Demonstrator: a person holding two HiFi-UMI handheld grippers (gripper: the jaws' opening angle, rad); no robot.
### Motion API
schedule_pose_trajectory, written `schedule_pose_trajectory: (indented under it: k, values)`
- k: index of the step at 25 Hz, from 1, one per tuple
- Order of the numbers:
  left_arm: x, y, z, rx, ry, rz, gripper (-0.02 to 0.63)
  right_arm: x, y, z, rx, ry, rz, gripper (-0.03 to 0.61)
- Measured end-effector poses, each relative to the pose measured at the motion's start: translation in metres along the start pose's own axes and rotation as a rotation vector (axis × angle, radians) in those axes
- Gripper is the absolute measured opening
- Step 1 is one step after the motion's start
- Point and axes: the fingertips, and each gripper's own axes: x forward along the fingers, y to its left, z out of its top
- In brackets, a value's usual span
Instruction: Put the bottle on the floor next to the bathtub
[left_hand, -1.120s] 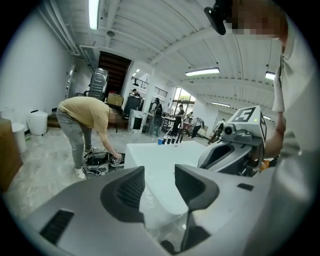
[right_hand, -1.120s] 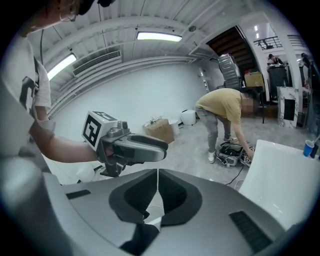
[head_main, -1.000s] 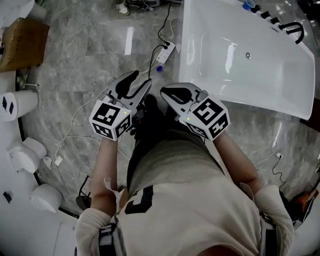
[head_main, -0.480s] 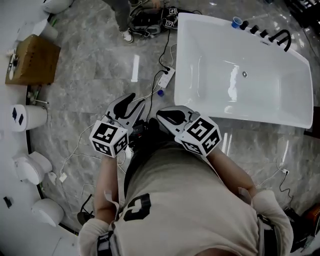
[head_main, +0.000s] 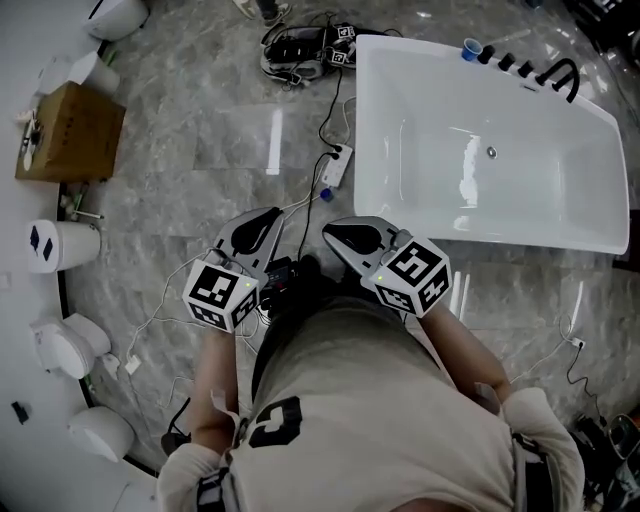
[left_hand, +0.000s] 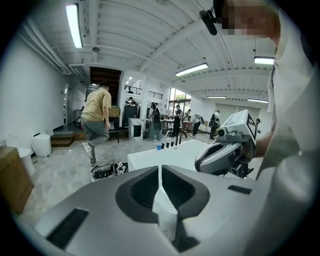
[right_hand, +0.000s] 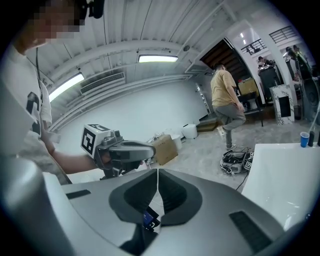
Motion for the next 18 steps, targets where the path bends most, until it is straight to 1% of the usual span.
schedule_pose_trajectory:
  k: [4,7,9,12,14,16,18]
  values:
    - [-0.016,0.02,-0.007,0.012,-0.012,0.052,0.074,0.008,0.002,0.007,0.014,-0.023,0.0,0.029]
    - [-0.037,0.04,-0.014,-0.007,-0.034,0.113,0.073,0.022,0.005,0.007,0.031,-0.014,0.011,0.029]
    - [-0.058,0.06,-0.02,-0.029,-0.051,0.161,0.074,0.04,0.012,0.009,0.021,0.002,0.025,0.029]
    - [-0.097,0.097,-0.031,-0.099,-0.103,0.218,0.072,0.078,0.027,0.019,-0.016,0.032,0.049,0.029]
    - [-0.123,0.122,-0.036,-0.134,-0.143,0.237,0.072,0.109,0.043,0.03,-0.052,0.049,0.076,0.029]
    - [-0.141,0.148,-0.039,-0.134,-0.167,0.241,0.066,0.143,0.058,0.044,-0.094,0.051,0.102,0.029]
    - [-0.153,0.175,-0.042,-0.115,-0.178,0.236,0.062,0.179,0.069,0.058,-0.131,0.045,0.116,0.029]
